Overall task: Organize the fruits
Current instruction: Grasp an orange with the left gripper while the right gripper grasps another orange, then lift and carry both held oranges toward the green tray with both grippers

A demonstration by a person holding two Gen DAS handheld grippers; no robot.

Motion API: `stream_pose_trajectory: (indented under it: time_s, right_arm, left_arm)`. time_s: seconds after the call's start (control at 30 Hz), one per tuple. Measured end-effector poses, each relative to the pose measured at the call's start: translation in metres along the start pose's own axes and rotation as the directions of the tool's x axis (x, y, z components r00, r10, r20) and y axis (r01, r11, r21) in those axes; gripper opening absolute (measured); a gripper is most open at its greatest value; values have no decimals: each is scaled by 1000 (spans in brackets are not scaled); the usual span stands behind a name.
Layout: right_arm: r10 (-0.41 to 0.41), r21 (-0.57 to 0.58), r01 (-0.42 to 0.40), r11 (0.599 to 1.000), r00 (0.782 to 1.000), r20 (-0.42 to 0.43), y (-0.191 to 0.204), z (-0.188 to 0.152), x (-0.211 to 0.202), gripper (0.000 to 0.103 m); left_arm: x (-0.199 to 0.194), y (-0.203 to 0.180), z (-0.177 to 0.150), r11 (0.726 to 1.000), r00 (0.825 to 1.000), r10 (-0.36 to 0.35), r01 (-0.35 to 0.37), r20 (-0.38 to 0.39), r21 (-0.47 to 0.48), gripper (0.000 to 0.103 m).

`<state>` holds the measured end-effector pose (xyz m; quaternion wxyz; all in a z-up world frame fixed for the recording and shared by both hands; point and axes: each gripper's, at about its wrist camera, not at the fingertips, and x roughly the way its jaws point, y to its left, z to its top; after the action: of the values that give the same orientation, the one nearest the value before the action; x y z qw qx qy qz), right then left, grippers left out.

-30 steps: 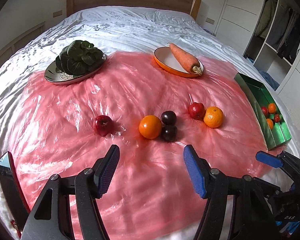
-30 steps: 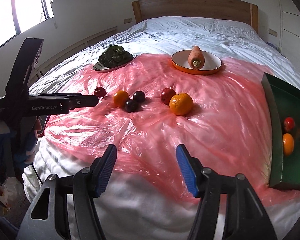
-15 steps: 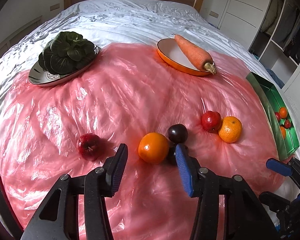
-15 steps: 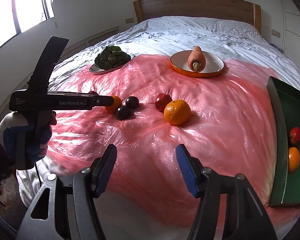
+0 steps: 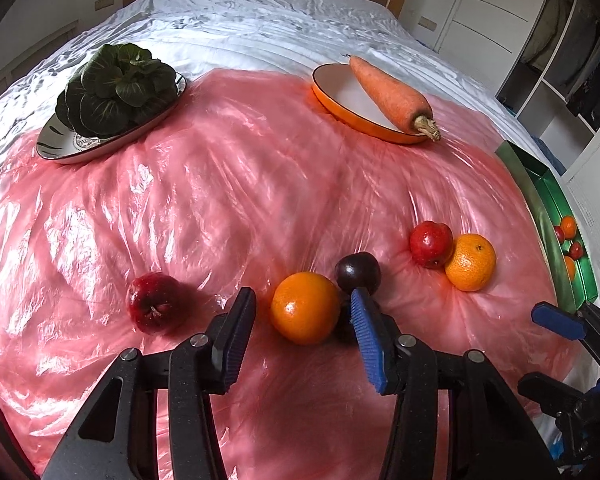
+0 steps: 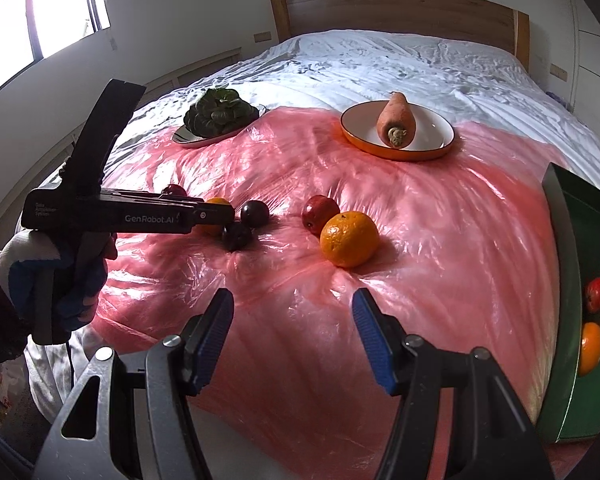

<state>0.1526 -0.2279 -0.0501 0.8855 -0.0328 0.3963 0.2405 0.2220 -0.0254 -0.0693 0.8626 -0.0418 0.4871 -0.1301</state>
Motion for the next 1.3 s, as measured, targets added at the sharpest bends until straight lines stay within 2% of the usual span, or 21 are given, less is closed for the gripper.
stream_pose_trajectory:
  time_s: [0.2,0.3,0.4,0.7,0.77,0.9,1.17,1.3]
  right_arm:
    - [-34,-79,33,996,999,-14,1,20,8,103]
    - [-65,-167,55,984,996,-54,0,34,21,103]
    - [-77,-194,60,979,994,-79,-2,40,30,103]
    - [-69,-262,14,965,976,-205,-17,52,70,103]
    - [-72,-268,13,963,974,-213,-17,52,72,103]
    - [-100,-289,24,957,963,-252,-20,50,86,103]
    - [-101,-266,30,963,961,-258,-28,47,91,103]
    - [-70,-221,14,975,966,-248,-34,47,87,103]
  left_arm:
    - [2,7,-2,999,999,-49,49,-10,-1,44]
    - [3,8,-3,998,998,-63,63,-15,12,44]
    - [3,9,-4,997,997,-72,72,-17,20,44]
    - [1,18,-5,993,993,-121,121,-13,13,40]
    - [0,18,-5,991,991,-131,131,-12,17,36]
    - [0,18,-5,990,990,-138,138,-10,21,35]
    - [-2,21,-5,988,988,-152,152,-6,20,32]
    - [-5,22,-5,987,988,-156,156,-2,21,32]
